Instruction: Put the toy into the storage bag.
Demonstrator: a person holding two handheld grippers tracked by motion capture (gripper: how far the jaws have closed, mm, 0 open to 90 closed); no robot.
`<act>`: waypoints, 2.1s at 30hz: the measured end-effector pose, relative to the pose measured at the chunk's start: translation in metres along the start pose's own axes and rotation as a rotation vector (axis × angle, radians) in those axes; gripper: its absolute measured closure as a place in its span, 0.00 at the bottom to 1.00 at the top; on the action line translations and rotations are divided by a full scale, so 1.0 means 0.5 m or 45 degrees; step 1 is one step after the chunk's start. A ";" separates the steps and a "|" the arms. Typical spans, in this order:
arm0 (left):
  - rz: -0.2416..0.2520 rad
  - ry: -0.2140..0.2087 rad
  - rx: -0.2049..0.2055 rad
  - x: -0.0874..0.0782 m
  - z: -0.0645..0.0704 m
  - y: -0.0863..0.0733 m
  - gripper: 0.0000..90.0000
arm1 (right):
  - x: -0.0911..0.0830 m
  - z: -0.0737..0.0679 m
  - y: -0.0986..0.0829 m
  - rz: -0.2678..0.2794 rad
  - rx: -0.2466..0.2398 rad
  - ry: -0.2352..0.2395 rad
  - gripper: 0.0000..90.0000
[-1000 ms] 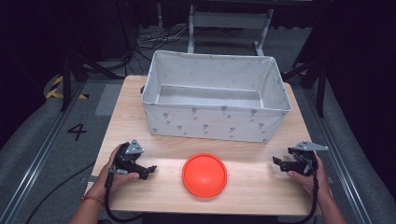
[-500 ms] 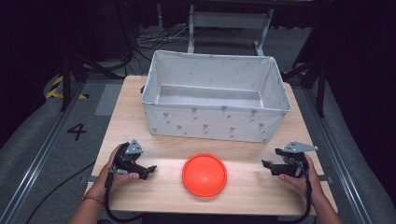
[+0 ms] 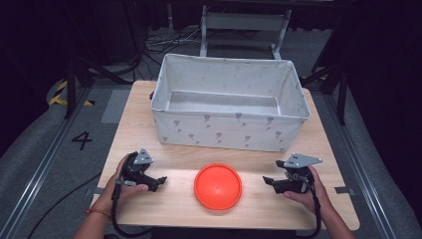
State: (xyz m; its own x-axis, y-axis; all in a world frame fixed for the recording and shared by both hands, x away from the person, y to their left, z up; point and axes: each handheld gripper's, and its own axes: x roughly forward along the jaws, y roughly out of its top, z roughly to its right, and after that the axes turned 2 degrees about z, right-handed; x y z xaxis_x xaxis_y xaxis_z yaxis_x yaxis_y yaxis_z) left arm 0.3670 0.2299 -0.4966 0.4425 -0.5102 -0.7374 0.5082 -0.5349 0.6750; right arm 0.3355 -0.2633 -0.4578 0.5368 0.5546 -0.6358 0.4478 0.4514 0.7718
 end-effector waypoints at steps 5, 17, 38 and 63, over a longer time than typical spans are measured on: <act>-0.001 0.001 0.001 0.000 0.000 0.000 0.00 | 0.013 -0.017 0.014 -0.001 -0.025 0.030 0.26; 0.000 0.002 -0.002 0.000 0.000 0.000 0.00 | 0.080 -0.084 0.077 -0.002 -0.121 0.180 0.25; 0.000 0.002 -0.003 0.000 0.000 0.000 0.00 | 0.199 -0.126 0.075 -0.155 -0.165 0.286 0.18; 0.000 0.003 -0.003 0.000 0.000 0.000 0.00 | 0.130 -0.082 0.102 0.030 -0.035 0.435 0.90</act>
State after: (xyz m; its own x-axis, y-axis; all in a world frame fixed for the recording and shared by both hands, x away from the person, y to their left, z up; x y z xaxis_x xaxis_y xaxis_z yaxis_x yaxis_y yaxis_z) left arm 0.3668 0.2298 -0.4966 0.4441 -0.5090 -0.7373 0.5096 -0.5334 0.6752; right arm 0.3639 -0.1754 -0.4597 0.2741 0.7654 -0.5822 0.4163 0.4513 0.7893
